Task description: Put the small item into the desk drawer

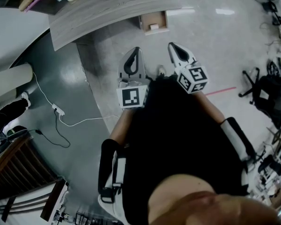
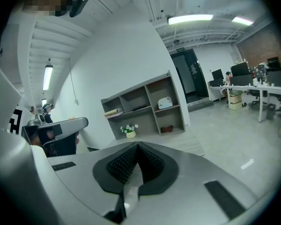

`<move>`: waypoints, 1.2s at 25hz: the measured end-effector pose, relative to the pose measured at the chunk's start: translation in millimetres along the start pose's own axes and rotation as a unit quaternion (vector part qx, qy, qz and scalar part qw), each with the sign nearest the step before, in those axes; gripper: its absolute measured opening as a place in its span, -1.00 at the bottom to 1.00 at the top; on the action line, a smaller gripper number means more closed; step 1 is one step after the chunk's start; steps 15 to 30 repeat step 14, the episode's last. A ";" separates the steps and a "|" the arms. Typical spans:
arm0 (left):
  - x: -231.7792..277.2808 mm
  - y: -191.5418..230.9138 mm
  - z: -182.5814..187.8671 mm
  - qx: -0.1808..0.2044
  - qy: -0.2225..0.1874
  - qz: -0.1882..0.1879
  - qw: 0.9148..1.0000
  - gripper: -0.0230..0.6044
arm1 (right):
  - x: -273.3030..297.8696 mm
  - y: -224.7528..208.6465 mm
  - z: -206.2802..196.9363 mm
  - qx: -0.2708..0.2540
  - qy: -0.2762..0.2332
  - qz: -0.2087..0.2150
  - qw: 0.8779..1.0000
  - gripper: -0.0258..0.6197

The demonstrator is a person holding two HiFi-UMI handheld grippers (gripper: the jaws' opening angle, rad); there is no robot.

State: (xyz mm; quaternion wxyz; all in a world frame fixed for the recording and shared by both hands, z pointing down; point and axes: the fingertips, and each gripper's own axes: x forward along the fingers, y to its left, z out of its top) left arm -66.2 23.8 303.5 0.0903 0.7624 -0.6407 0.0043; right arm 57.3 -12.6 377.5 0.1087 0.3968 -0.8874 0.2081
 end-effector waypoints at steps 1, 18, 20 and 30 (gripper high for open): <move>-0.2 0.0 0.4 0.001 0.000 0.000 1.000 -0.94 | -0.1 0.0 0.4 -0.003 -0.001 0.001 1.000 -0.92; 2.8 3.0 3.7 0.009 -0.006 -0.001 1.000 -0.94 | 5.6 2.6 5.3 -0.006 -0.004 0.002 1.000 -0.92; 2.8 3.0 3.7 0.009 -0.006 -0.001 1.000 -0.94 | 5.6 2.6 5.3 -0.006 -0.004 0.002 1.000 -0.92; 2.8 3.0 3.7 0.009 -0.006 -0.001 1.000 -0.94 | 5.6 2.6 5.3 -0.006 -0.004 0.002 1.000 -0.92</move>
